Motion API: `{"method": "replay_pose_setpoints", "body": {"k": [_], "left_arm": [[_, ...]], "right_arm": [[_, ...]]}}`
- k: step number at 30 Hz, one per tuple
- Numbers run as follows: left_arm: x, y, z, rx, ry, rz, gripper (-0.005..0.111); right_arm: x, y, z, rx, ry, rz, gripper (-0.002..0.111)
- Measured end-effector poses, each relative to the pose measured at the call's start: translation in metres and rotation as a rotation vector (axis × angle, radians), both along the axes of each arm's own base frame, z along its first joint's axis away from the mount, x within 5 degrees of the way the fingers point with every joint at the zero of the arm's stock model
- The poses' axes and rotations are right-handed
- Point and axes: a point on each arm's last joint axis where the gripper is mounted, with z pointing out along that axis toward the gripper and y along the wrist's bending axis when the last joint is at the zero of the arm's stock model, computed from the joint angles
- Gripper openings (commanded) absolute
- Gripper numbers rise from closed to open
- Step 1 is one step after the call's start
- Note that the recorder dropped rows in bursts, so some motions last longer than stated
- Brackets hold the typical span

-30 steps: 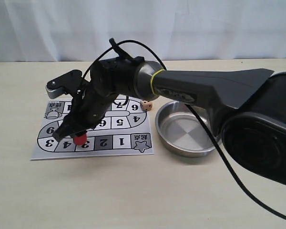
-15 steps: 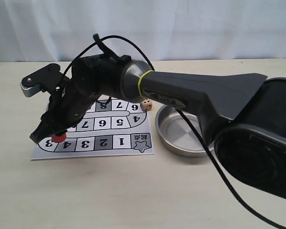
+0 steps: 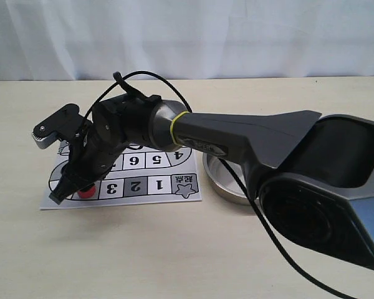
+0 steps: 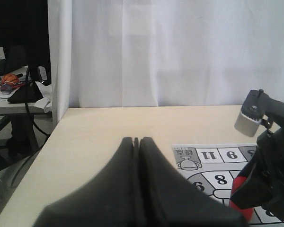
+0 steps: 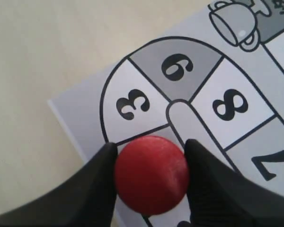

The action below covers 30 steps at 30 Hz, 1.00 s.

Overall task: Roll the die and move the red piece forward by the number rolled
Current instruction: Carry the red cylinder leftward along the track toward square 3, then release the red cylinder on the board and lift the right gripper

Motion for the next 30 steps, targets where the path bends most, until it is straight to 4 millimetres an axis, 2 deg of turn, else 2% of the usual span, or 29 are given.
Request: {"method": "replay_pose_setpoints", "body": {"k": [10, 13, 20, 23, 30], "left_arm": [[0.0, 0.0, 0.0, 0.0, 0.0, 0.0, 0.0], [0.0, 0.0, 0.0, 0.0, 0.0, 0.0, 0.0], [0.0, 0.0, 0.0, 0.0, 0.0, 0.0, 0.0], [0.0, 0.0, 0.0, 0.0, 0.0, 0.0, 0.0], [0.0, 0.0, 0.0, 0.0, 0.0, 0.0, 0.0]], "right_arm": [[0.001, 0.001, -0.002, 0.018, 0.012, -0.037, 0.073], [0.003, 0.002, 0.0, 0.045, 0.002, -0.06, 0.082], [0.004, 0.003, 0.02, 0.091, -0.036, -0.07, 0.078], [0.005, 0.001, 0.029, 0.086, -0.068, -0.062, 0.064], [0.017, -0.012, 0.043, 0.065, -0.128, -0.133, 0.024]]}}
